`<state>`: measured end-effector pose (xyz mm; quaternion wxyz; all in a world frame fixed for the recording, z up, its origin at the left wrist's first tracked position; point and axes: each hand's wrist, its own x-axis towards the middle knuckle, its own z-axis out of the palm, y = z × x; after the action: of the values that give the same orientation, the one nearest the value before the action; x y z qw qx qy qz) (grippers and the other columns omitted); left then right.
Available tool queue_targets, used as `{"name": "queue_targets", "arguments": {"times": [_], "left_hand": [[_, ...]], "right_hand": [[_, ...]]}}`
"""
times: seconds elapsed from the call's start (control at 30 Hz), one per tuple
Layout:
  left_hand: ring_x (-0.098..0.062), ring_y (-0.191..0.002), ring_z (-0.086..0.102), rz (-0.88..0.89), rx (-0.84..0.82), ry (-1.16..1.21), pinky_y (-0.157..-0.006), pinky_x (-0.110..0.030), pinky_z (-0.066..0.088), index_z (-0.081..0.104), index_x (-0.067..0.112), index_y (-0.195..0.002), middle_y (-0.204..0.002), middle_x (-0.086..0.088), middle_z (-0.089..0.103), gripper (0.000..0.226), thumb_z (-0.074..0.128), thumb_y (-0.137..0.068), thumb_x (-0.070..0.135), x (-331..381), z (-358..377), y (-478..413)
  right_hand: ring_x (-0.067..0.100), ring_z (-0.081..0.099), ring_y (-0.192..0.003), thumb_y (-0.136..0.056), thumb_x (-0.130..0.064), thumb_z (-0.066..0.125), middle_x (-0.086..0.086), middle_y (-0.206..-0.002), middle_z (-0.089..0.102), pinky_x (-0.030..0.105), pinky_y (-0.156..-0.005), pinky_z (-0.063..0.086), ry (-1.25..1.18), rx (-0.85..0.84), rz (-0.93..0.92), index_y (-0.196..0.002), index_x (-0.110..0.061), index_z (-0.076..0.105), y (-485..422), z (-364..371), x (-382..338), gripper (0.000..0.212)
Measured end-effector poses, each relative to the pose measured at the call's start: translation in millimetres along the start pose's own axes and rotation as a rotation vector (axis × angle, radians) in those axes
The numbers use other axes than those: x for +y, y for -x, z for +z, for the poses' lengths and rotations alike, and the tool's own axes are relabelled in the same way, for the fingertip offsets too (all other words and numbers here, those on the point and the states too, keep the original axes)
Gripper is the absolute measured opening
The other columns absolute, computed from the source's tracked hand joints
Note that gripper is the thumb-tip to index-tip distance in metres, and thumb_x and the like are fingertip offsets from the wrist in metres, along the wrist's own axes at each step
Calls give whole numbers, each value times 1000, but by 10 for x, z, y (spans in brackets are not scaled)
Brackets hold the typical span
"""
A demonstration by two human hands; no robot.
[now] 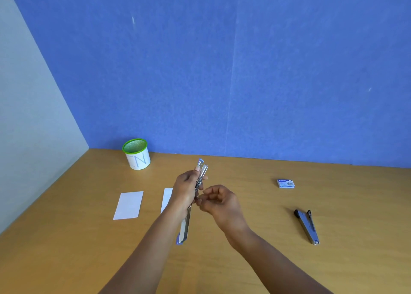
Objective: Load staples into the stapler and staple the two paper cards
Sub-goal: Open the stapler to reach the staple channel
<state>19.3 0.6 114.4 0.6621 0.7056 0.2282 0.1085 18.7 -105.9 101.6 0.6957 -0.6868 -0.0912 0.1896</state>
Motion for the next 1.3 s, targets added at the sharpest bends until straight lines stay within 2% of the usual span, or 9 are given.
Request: {"name": "queue_targets", "arguments": {"times": [0.07, 0.2, 0.27, 0.4, 0.5, 0.7, 0.93, 1.17, 1.3], "left_hand": [[-12, -50, 36, 21, -19, -77, -45, -20, 30, 64, 16, -78, -63, 0, 50, 37, 41, -98, 37, 10, 2, 9], [-6, -48, 45, 32, -58, -231, -48, -21, 33, 66, 12, -84, -63, 3, 52, 34, 46, -95, 37, 30, 18, 5], [-4, -50, 53, 40, -72, -321, -54, -23, 37, 66, 11, -83, -63, 5, 54, 35, 49, -93, 39, 38, 17, 2], [-18, -65, 57, 32, -109, -524, -64, -28, 41, 59, 21, -71, -65, 9, 59, 31, 53, -89, 45, 39, 16, -9], [-16, -59, 53, 31, -102, -619, -66, -29, 44, 64, 16, -80, -66, 10, 60, 33, 54, -89, 46, 71, 28, 13], [-17, -72, 59, 63, -132, -864, -64, -25, 40, 66, 17, -85, -84, 3, 69, 32, 54, -88, 47, 177, 48, 48], [-19, -92, 63, 83, -147, -956, -69, -25, 41, 70, 19, -96, -95, 1, 68, 33, 55, -87, 47, 195, 62, 36], [-19, -69, 52, 16, -212, -923, -64, -25, 40, 57, 20, -61, -62, 4, 51, 35, 56, -88, 43, 181, 42, 0], [-22, -66, 53, -39, -228, -857, -67, -30, 51, 59, 13, -70, -61, 1, 48, 36, 53, -90, 42, 170, 55, -12]], "right_hand": [[19, 64, -78, -79, 9, 62, 11, -86, 66, 26, -79, 55, -90, -27, 134, -93, -8, 57, -3, -8, 17, 22], [18, 64, -77, -82, 15, 55, 9, -82, 63, 16, -67, 56, -262, -107, 268, -111, 3, 53, -4, -26, -12, 32], [18, 64, -79, -83, 17, 51, 9, -82, 64, 17, -68, 57, -306, -168, 297, -108, 4, 55, -6, -43, -23, 29], [18, 64, -83, -83, 19, 46, 10, -86, 63, 19, -73, 57, -365, -243, 315, -95, 0, 59, -11, -55, -8, 26], [17, 62, -82, -83, 20, 45, 9, -83, 62, 20, -75, 57, -390, -261, 325, -93, 0, 59, -17, -60, 5, 26], [19, 60, -84, -82, 23, 39, 11, -84, 56, 21, -77, 57, -483, -332, 327, -98, 3, 55, -4, -61, 12, 30], [17, 69, -79, -84, 20, 37, 12, -86, 63, 23, -78, 57, -595, -352, 342, -100, 4, 57, 42, -88, -25, 30], [13, 69, -72, -89, 2, 49, 6, -82, 68, 20, -67, 57, -544, -314, 378, -92, -2, 61, 49, -101, -36, 13], [9, 68, -63, -90, 0, 52, 3, -73, 70, 18, -60, 56, -559, -283, 404, -91, -3, 61, 50, -99, -15, 10]]}}
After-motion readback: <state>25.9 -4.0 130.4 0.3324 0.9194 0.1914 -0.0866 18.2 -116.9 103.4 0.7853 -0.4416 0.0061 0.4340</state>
